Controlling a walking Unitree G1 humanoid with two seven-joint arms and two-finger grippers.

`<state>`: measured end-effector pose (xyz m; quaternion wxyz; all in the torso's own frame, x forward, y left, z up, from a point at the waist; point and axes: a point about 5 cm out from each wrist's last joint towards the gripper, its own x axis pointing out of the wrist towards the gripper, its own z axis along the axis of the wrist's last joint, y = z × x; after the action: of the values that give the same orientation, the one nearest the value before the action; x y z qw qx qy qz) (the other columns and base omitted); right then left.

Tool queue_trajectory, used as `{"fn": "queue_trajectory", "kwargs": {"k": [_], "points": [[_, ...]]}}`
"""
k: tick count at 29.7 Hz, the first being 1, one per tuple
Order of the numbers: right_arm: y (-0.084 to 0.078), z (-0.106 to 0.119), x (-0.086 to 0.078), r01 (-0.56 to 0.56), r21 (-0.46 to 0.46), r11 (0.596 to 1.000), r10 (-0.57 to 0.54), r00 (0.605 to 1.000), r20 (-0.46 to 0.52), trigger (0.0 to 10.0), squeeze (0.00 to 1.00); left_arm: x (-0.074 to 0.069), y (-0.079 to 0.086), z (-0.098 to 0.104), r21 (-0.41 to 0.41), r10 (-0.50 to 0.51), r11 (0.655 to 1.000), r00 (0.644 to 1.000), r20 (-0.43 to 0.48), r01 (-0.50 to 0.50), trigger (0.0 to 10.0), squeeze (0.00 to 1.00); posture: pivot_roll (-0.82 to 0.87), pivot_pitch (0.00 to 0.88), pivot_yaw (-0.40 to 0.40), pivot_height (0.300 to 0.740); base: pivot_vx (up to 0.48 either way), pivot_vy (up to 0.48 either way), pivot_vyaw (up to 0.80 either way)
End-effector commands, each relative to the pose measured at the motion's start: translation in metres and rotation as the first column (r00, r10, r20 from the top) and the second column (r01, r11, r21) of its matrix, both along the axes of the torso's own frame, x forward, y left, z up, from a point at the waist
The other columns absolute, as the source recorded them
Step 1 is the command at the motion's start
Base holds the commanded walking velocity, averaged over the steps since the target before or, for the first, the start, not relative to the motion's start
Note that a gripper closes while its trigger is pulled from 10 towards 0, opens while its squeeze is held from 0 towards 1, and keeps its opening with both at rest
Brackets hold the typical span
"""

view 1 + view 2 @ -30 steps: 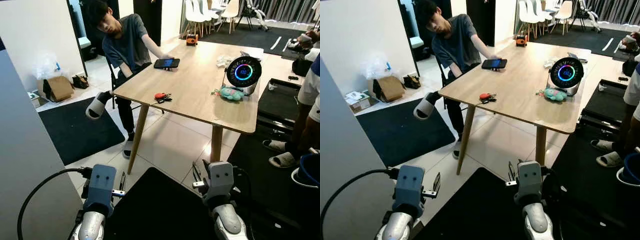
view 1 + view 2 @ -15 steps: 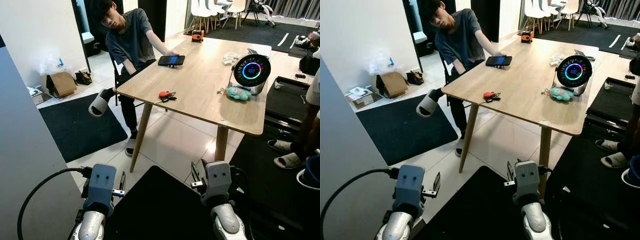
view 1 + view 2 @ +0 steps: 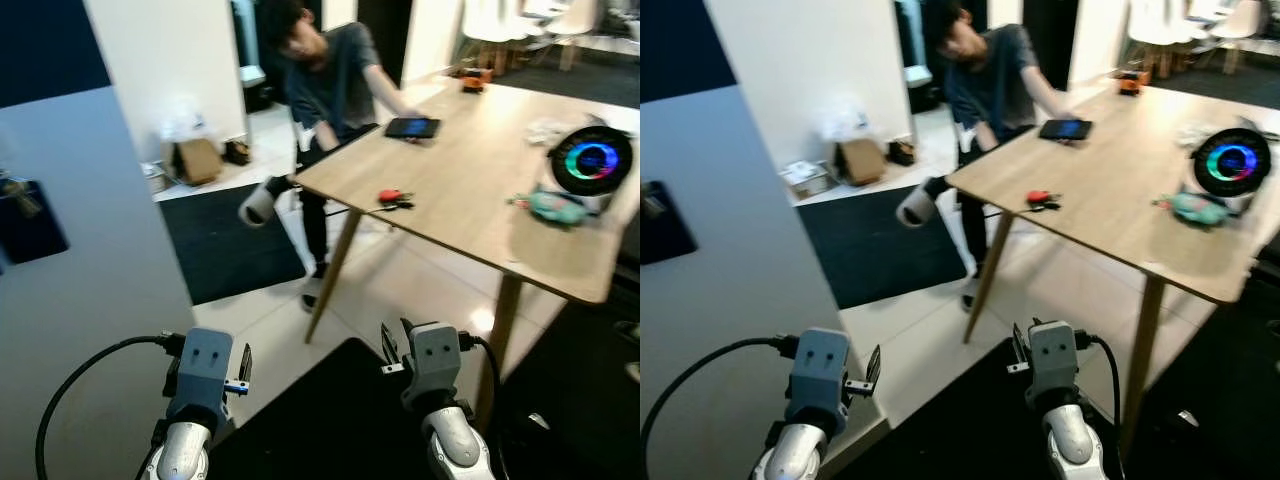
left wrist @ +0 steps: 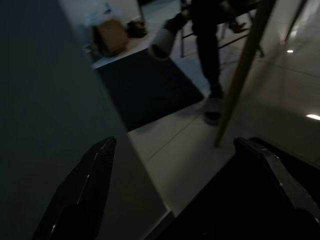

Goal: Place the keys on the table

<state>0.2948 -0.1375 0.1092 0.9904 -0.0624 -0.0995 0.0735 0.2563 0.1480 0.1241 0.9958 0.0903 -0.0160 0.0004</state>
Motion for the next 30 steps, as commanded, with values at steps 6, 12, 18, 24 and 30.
{"fn": "queue_trajectory", "kwargs": {"k": [6,12,18,24,30], "points": [[0.0020,-0.0047,-0.0010,-0.007,0.007,1.000,0.008,1.000,-0.025,10.0,0.00,-0.0022,0.0020,-0.0054,0.017,0.014,1.000,1.000,-0.027,-0.014,10.0,0.00,0.18,0.132,0.018,0.740,0.000,0.000,0.80],[0.0023,-0.0046,-0.0009,-0.009,0.006,1.000,0.009,1.000,-0.025,10.0,0.00,-0.0019,0.0021,-0.0054,0.018,0.015,1.000,1.000,-0.027,-0.015,10.0,0.00,0.18,0.133,0.017,0.740,0.000,0.000,0.80],[0.0024,-0.0046,-0.0004,-0.009,0.004,1.000,0.010,1.000,-0.026,10.0,0.00,-0.0019,0.0022,-0.0053,0.018,0.015,1.000,1.000,-0.027,-0.015,10.0,0.00,0.18,0.133,0.018,0.740,0.000,0.000,0.80],[0.0023,-0.0048,0.0000,-0.011,0.002,1.000,0.011,1.000,-0.026,10.0,0.00,-0.0013,0.0015,-0.0058,0.017,0.013,1.000,1.000,-0.028,-0.012,10.0,0.00,0.18,0.129,0.016,0.740,0.000,0.000,0.80],[0.0019,-0.0048,0.0004,-0.010,-0.001,1.000,0.010,1.000,-0.024,10.0,0.00,-0.0011,0.0013,-0.0060,0.017,0.011,1.000,1.000,-0.028,-0.011,10.0,0.00,0.18,0.126,0.016,0.740,0.000,0.000,0.80]]}}
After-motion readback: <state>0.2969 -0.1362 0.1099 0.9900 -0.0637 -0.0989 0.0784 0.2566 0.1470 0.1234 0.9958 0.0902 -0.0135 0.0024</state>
